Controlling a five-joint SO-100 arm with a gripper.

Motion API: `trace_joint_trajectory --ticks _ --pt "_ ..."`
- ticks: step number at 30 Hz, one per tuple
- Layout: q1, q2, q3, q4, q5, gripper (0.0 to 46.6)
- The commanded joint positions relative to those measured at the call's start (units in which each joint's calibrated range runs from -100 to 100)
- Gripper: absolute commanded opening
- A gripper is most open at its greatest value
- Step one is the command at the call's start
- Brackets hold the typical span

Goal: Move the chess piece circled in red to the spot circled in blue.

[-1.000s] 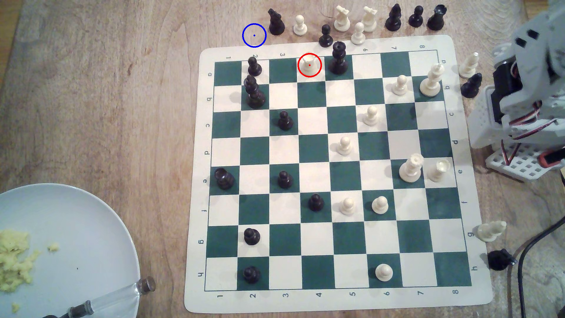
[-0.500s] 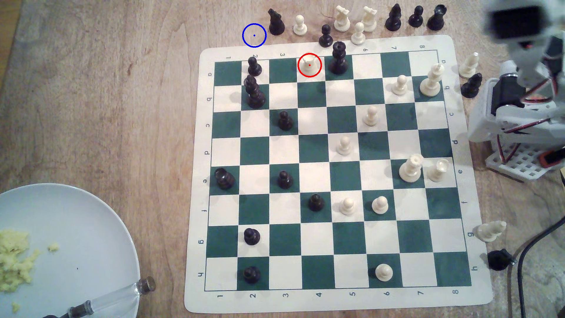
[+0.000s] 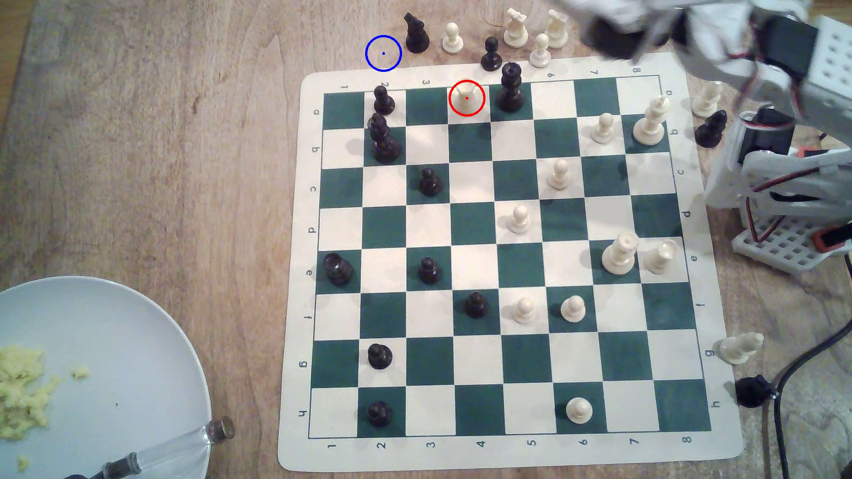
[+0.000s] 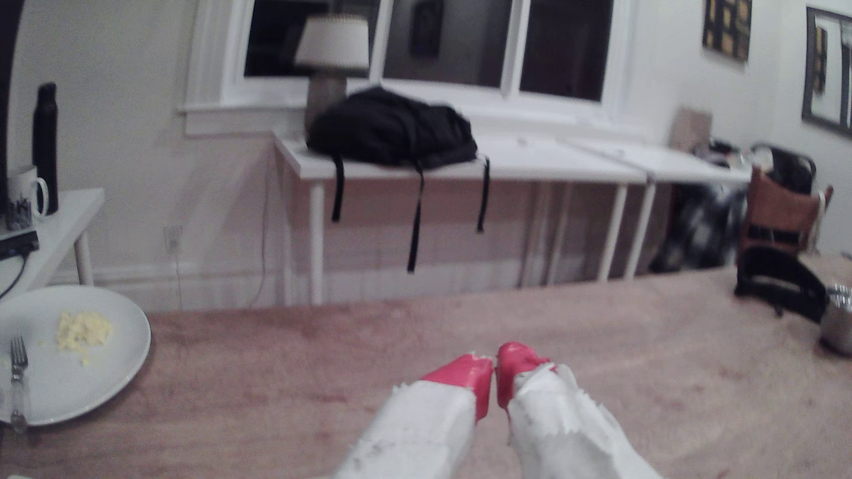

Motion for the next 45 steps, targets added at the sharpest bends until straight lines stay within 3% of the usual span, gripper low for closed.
trace_joint_trajectory --ticks 1,8,12,18,24,26,31,45 --pt "3.0 10.3 -16.8 13.1 -0.5 0.2" --pt "4.3 25.3 -31.0 26.1 -2.0 0.2" --pt "3.6 32.1 -38.7 33.3 -2.1 3.2" --pt "2.8 43.3 -47.6 39.2 -5.4 4.6" --pt "2.7 50.4 -50.1 39.3 -7.3 9.9" --pt "2.8 53.2 -51.4 39.3 -7.4 12.8" --pt "3.6 57.9 -53.3 39.4 -7.1 14.9" --pt "2.1 67.1 -53.6 39.3 -7.5 15.0"
